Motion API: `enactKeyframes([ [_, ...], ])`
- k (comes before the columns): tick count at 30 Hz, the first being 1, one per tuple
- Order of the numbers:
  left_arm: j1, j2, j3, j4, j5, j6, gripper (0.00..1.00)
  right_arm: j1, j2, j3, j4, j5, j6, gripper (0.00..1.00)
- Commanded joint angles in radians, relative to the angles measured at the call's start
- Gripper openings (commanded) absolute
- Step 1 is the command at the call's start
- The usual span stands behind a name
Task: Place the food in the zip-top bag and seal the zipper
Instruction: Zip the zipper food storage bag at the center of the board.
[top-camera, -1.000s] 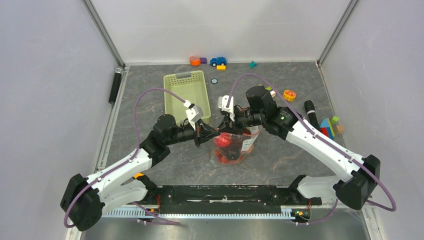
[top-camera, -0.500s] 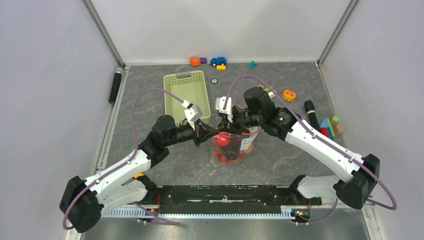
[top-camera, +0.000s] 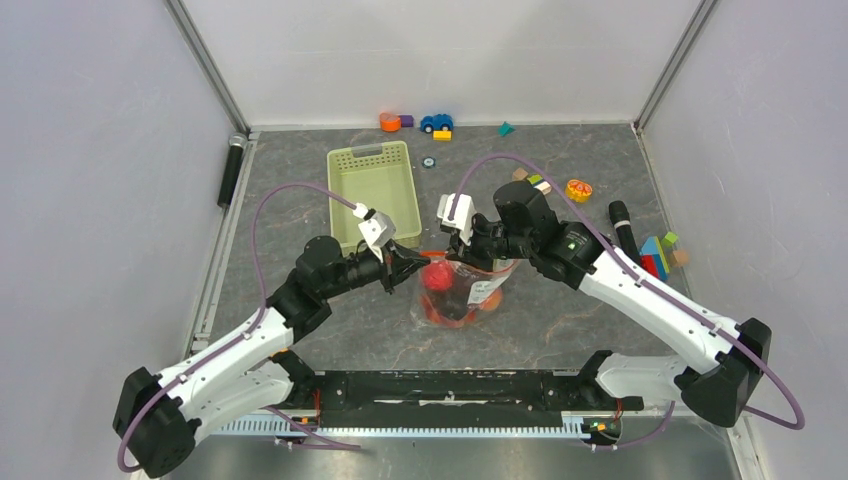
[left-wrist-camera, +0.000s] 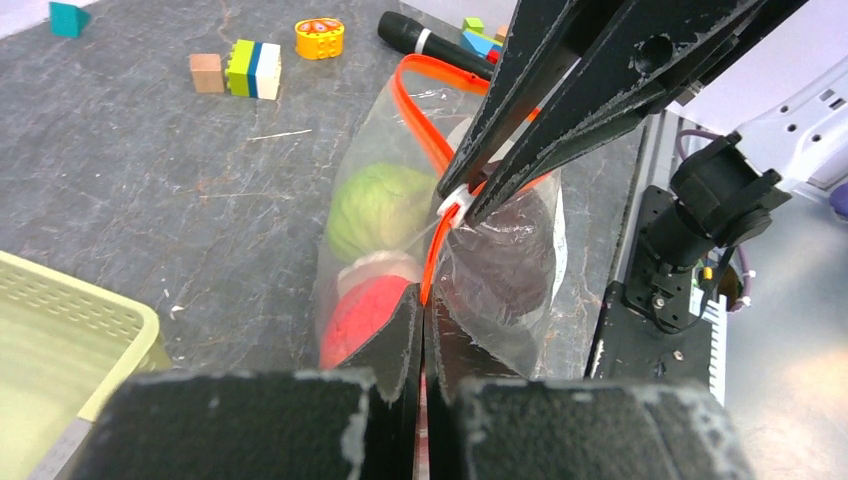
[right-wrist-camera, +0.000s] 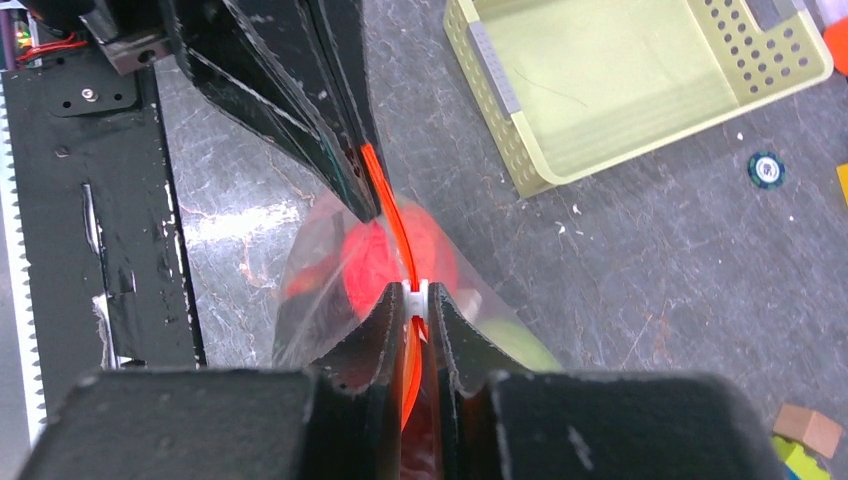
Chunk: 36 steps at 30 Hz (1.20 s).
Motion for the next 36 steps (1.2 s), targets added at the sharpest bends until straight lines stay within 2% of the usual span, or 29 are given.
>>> enactKeyframes([
  [1,0.003,-0.049,0.002,0.017,-0.086,0.057,0.02,-0.008,-0.028,-0.012,-0.053,0.109,0.024,0.00],
  [10,0.003,-0.088,-0.001,-0.040,-0.274,0.052,0.02,-0.007,-0.031,-0.017,-0.068,0.149,0.039,0.00],
  [26,0.003,-0.158,-0.019,-0.112,-0.432,0.065,0.02,-0.009,-0.026,-0.018,-0.070,0.173,0.049,0.00],
  [36,0.003,-0.172,-0.016,-0.135,-0.580,0.066,0.02,-0.009,-0.021,-0.019,-0.072,0.184,0.050,0.00],
])
